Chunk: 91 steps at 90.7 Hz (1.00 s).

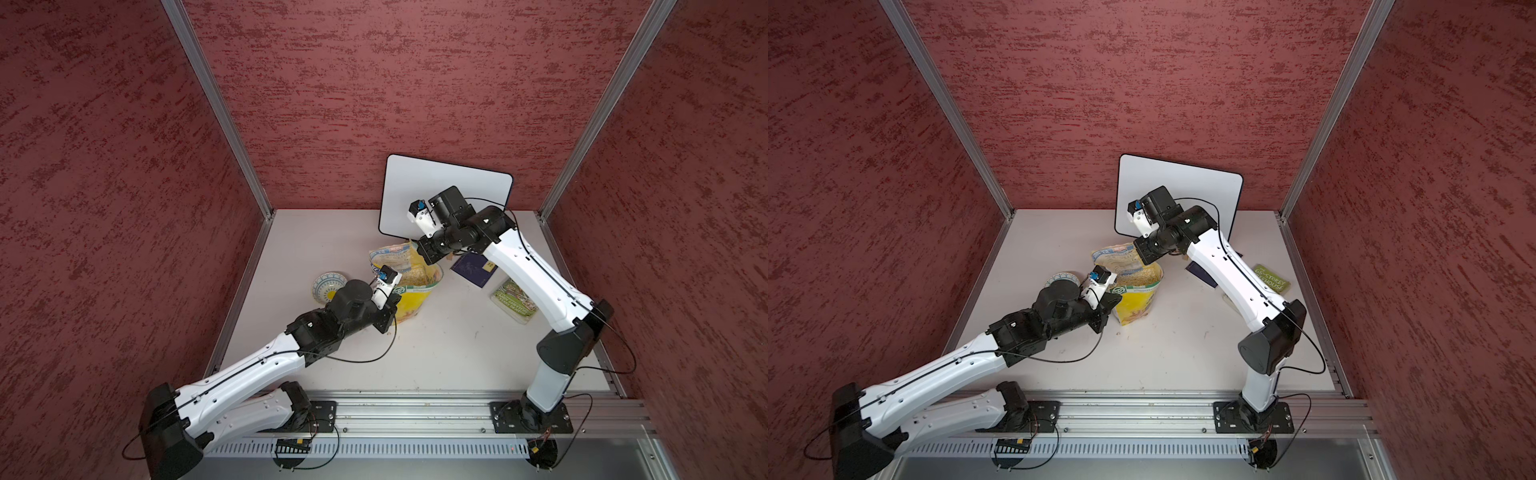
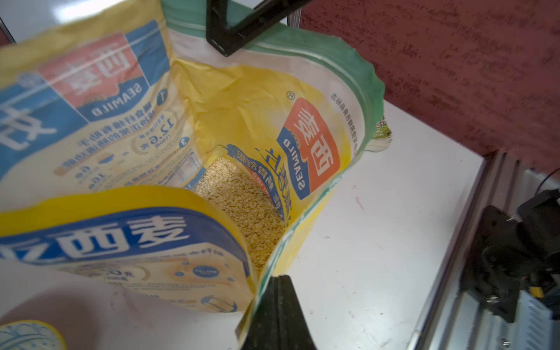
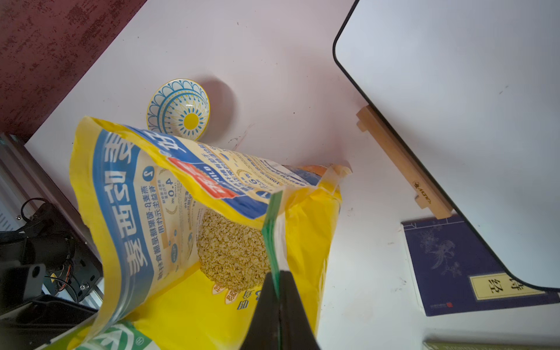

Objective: Pour the oats into the breakfast bowl
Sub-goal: Adjust the oats bag at the center of the board.

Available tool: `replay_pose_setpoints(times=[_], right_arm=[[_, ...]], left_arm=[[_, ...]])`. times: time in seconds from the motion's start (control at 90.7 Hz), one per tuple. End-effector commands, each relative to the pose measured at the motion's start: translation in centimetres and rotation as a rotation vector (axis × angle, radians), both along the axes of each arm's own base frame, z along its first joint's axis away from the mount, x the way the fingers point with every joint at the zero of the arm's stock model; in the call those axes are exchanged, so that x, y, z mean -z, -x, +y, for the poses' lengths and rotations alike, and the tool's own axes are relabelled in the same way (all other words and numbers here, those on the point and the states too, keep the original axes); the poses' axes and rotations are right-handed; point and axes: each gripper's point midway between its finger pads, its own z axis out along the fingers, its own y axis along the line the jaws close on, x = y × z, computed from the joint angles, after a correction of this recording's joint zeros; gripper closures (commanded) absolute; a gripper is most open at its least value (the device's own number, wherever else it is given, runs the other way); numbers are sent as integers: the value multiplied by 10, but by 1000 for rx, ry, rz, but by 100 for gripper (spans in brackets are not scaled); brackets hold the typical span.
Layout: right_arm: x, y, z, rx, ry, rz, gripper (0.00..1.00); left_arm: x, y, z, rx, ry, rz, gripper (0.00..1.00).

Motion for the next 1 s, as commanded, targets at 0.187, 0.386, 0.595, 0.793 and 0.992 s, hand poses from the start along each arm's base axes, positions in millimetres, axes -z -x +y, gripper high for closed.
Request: replay_pose_setpoints(times=[0.187, 0.386, 0.595, 0.793, 0.992], right_arm=[[-30, 15, -19, 140, -76, 0, 100], [-32, 26, -18, 162, -148, 30, 100], [-37, 25, -27, 207, -131, 5, 100], [-31, 27, -28, 211, -126, 22, 100], [-30, 28, -26, 207, -142, 26, 100]], left_arm=[[-40, -23, 20, -137, 73, -143, 100], [-39, -9, 18, -15, 58, -131, 77], [-21, -3, 34, -22, 9, -111, 40], [-20, -17, 56, -88, 14, -113, 26], [-15, -19, 58, -44, 50, -112, 23]])
